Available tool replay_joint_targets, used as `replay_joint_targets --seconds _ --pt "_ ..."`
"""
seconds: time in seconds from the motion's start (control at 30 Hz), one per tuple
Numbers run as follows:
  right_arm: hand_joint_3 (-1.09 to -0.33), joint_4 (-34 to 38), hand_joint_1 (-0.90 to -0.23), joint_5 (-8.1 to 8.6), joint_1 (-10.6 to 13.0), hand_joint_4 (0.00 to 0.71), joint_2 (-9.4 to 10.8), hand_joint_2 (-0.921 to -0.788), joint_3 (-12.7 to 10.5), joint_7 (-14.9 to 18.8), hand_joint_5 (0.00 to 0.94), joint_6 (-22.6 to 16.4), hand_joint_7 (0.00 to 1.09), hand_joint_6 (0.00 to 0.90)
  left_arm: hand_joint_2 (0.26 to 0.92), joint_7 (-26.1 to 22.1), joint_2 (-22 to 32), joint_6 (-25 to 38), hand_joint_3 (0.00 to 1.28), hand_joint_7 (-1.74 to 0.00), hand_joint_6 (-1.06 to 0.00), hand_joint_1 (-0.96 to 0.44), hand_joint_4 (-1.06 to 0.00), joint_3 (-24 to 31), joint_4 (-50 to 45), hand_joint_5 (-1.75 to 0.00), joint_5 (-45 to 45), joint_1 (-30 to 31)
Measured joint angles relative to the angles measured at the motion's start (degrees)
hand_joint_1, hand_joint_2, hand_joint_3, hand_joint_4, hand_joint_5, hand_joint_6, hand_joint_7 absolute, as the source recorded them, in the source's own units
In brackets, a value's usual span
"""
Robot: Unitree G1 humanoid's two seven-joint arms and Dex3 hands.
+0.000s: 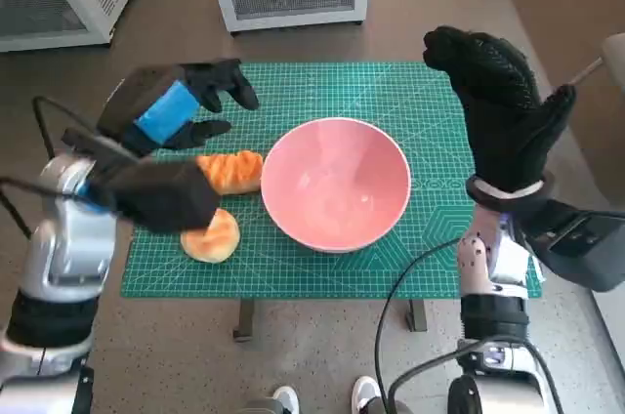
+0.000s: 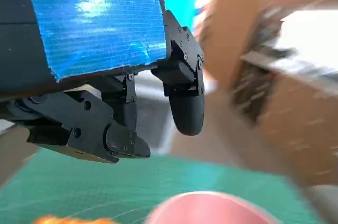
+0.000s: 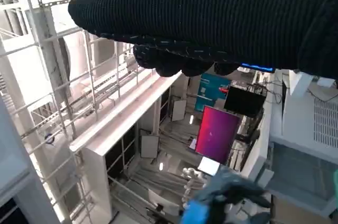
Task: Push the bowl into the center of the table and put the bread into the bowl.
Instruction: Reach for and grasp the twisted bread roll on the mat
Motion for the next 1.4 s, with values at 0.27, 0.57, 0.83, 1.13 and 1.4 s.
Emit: replay_joint_targets --seconds 0.27,0.57,0.83,1.13,1.4 --pt "-0.570 -0.8 -0.583 0.88 0.8 0.300 0.1 -0.921 0.2 0.5 0.008 1.3 0.59 0.059 0.913 -2.8 0.0 -1.4 0.05 -1.04 -0.68 0.00 -0.70 0.0 -5.7 -1.22 -1.4 0.3" --pt "-0.564 -2.0 -0.589 1.35 1.3 0.302 -0.1 -0.921 0.0 0.5 0.007 2.1 0.59 0.060 0.666 -9.2 0.0 13.5 0.10 -0.45 -0.12 -0.07 -0.08 0.6 -9.8 -0.19 -1.8 1.3" --pt "-0.562 -2.3 -0.588 1.32 1.6 0.302 -0.1 -0.921 0.0 0.5 0.006 2.2 0.59 0.060 0.650 -14.2 0.6 29.7 0.05 -0.21 -0.11 -0.18 0.00 -2.1 -15.7 -0.01 4.4 1.5" --pt "-0.564 -2.1 -0.589 1.24 1.6 0.301 0.0 -0.921 0.1 0.5 0.005 2.2 0.59 0.058 0.656 -15.5 0.6 33.2 0.05 -0.17 -0.11 -0.18 0.00 -3.5 -17.1 0.00 5.3 1.5" --pt "-0.565 -1.7 -0.598 1.18 1.6 0.302 0.0 -0.921 0.2 0.5 0.004 2.2 0.60 0.056 0.661 -15.8 0.6 34.6 0.04 -0.15 -0.10 -0.17 0.00 -5.4 -15.5 0.00 6.1 1.5"
